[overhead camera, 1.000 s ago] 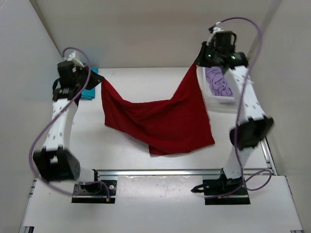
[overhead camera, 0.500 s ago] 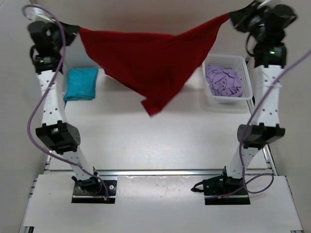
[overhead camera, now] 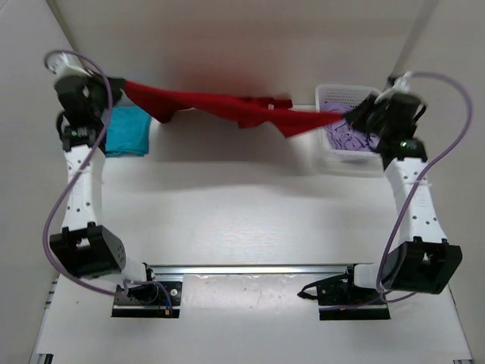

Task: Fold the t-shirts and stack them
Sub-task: Flatten out the tshirt, then fold the flattened tshirt in 1/3 of the way

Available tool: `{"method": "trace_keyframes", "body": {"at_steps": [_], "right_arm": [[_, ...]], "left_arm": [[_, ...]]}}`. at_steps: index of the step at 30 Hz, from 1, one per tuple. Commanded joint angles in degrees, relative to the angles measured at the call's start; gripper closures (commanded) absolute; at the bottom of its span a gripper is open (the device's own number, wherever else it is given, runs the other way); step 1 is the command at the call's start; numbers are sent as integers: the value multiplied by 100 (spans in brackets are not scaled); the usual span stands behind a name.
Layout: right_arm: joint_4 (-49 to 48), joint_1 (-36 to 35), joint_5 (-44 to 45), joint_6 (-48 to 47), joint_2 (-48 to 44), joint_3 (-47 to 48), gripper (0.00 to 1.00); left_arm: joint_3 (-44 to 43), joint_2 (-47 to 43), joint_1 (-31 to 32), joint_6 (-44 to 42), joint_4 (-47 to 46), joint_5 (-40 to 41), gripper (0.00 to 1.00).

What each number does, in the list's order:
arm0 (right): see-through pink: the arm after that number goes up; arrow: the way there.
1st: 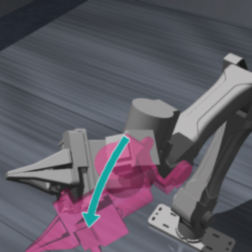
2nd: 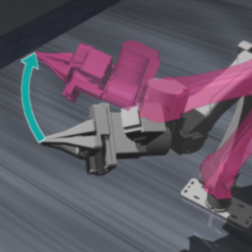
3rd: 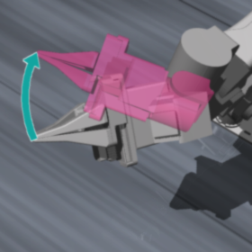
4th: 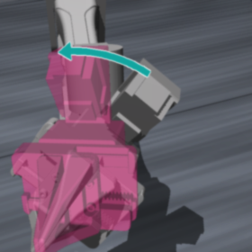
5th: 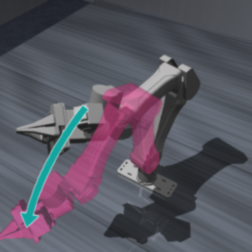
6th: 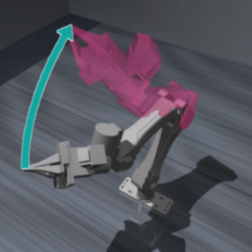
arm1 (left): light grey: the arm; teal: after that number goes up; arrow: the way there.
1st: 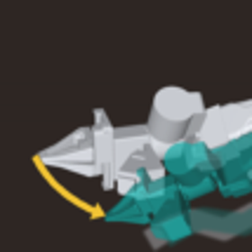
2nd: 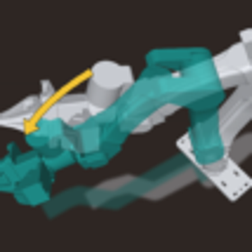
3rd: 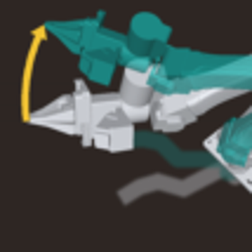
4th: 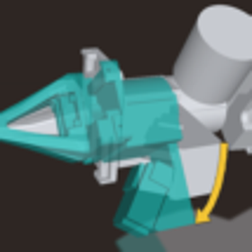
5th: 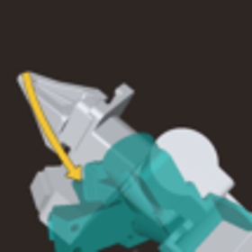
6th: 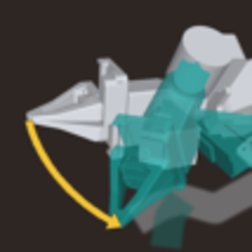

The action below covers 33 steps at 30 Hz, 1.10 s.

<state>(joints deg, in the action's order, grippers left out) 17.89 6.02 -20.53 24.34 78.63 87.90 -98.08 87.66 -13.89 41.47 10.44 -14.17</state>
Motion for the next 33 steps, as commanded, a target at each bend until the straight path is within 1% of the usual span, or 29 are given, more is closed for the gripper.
{"method": "trace_keyframes", "body": {"at_steps": [1,2,3,4,5,6,7,8,11,13,14,17,20,22,25,27,30,32,33], "right_arm": [[-172,-101,594,-254,-995,-1597,100],[-67,-223,786,-298,-1338,-2148,100],[55,-416,1075,-359,-1524,-2659,100],[135,-557,1147,-386,-1831,-3125,100],[388,-671,1244,-421,-2121,-3347,100],[591,-794,1332,-308,-2411,-3767,100],[662,-891,1272,-298,-2553,-4084,100],[907,-936,1193,-263,-2711,-4244,100],[1418,-1243,948,70,-3177,-4999,100],[1550,-1235,500,298,-3651,-5421,100],[1577,-1252,393,535,-3992,-5580,100],[2067,-1270,296,730,-4626,-5714,100],[2508,-1497,786,827,-5040,-5512,100],[2536,-1691,1111,810,-5059,-5459,100],[1843,-1938,1105,608,-4114,-5424,100],[1071,-1929,1096,441,-3499,-5293,100],[297,-1641,1087,291,-2462,-4784,100],[-38,-1438,877,203,-1557,-4398,100],[-197,-1376,902,220,-1396,-4126,100]], "left_arm": [[1540,-1152,421,-709,-121,863,100],[2338,-1642,553,-850,-208,1099,100],[2834,-2151,606,-886,-322,1301,100],[3674,-2678,607,-904,-358,1408,100],[4544,-2927,528,-808,-358,1356,100],[5248,-3374,371,-738,-367,1217,100],[5586,-3796,300,-659,-271,1093,100],[6164,-3974,177,-632,-227,1031,100],[6871,-4449,255,-710,220,715,100],[7083,-4607,247,-869,458,636,100],[7179,-4652,212,-982,555,627,100],[7199,-4933,106,-1124,1082,539,100],[7198,-4995,273,-1203,1267,687,100],[7259,-4969,194,-1098,1189,600,100],[7304,-4688,-61,-861,882,398,100],[7338,-4443,-201,-615,549,336,100],[7198,-4004,-368,-378,223,248,100],[7041,-3732,-404,-237,126,388,100],[7005,-3590,-465,-149,12,311,100]]}}
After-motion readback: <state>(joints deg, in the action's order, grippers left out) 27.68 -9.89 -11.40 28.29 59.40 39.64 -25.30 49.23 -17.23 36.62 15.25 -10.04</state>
